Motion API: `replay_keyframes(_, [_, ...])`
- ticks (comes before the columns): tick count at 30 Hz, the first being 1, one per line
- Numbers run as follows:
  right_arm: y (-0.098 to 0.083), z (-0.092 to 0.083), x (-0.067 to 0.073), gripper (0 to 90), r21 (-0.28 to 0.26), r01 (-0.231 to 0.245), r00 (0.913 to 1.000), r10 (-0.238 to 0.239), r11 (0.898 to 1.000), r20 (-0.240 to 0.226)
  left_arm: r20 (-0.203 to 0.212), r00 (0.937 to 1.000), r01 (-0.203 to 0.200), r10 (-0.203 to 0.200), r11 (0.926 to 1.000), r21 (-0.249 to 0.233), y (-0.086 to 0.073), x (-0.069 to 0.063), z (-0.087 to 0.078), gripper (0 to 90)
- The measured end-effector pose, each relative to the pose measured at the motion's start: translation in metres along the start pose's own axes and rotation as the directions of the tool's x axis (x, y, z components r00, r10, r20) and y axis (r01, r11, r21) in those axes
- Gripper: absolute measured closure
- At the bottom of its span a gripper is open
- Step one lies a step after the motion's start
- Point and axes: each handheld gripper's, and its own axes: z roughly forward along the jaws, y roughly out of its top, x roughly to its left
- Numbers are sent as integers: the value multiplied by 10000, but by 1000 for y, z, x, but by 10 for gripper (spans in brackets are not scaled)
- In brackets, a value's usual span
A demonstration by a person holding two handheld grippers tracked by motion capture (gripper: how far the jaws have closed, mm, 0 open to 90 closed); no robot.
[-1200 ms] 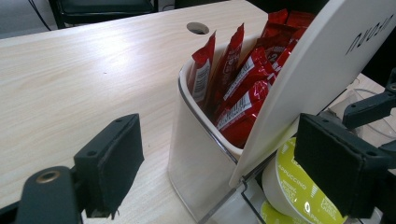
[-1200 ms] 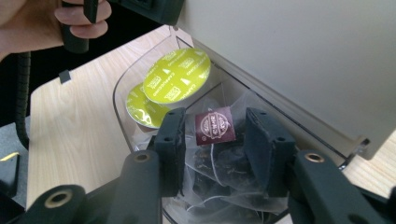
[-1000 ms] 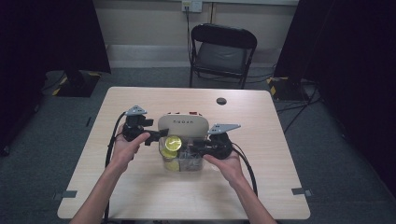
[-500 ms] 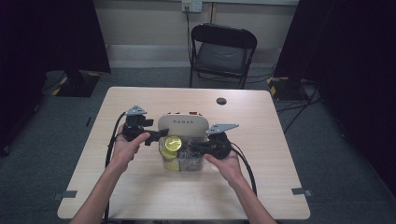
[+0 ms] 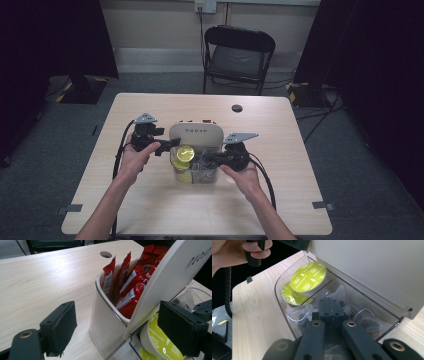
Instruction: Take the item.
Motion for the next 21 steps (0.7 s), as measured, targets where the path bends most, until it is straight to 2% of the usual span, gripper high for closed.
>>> replay_keyframes(21, [4, -9, 6, 900, -432, -3, 9999, -3, 9991, -139, -39, 10000, 41, -41, 10000, 16, -1, 0, 0, 156])
